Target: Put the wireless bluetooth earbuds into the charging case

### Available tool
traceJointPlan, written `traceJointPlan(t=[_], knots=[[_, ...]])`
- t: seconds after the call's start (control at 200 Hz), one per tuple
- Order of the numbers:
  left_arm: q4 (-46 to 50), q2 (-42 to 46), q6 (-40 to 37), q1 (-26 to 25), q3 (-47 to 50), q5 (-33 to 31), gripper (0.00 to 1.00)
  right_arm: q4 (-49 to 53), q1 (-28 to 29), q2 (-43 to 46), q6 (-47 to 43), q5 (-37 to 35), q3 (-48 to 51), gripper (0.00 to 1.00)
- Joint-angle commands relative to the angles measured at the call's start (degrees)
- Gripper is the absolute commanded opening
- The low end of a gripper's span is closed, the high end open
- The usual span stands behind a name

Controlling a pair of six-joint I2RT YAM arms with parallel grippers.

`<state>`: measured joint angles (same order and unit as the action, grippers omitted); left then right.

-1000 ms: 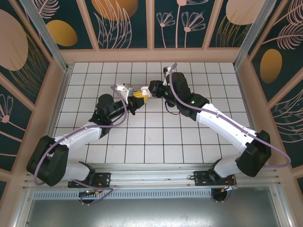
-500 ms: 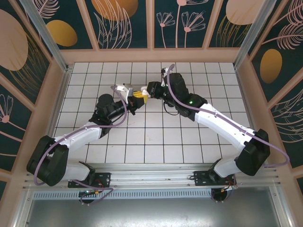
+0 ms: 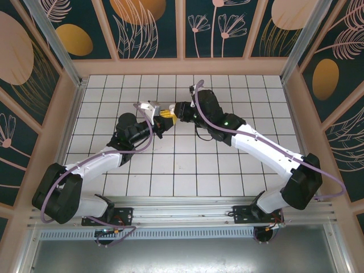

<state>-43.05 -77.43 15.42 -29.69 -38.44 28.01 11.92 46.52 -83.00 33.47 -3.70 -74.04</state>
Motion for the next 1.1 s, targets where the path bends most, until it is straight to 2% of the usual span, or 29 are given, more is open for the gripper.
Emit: traceJointPlan(t=[0.0,0.335,0.475,0.731,0.916,1.091], knots=[[-3.2,0.5,0.6,-0.3,-1.9,0.9,0.00,3.2,1.3,-0.4,-0.9,0.5,-2.3,0.29],[-2.0,0.9,-0.1,-0.4,-1.8,3.0,0.00,3.1,-2.4,5.6,-1.1,2.6,-3.2,0.37],[-1.6,1.1,-0.9,-0.3,-2.1,6.1,0.00,1.9,-6.1,8.2,-1.3,8.7,-1.5,0.38],[-2.4,0.1,-0.1,-0.3,-3.8,18.6,0.00,-2.0,-14.3,9.5,0.9,25.7,2.4,0.35],[-3.0,-2.0,-0.2,-0.3,-6.1,22.5,0.00,-3.7,-17.0,9.2,1.0,35.0,5.5,0.33],[-0.8,-4.1,-1.5,-0.3,-8.0,24.5,0.00,-6.8,-18.9,7.3,3.0,44.1,9.5,0.25]])
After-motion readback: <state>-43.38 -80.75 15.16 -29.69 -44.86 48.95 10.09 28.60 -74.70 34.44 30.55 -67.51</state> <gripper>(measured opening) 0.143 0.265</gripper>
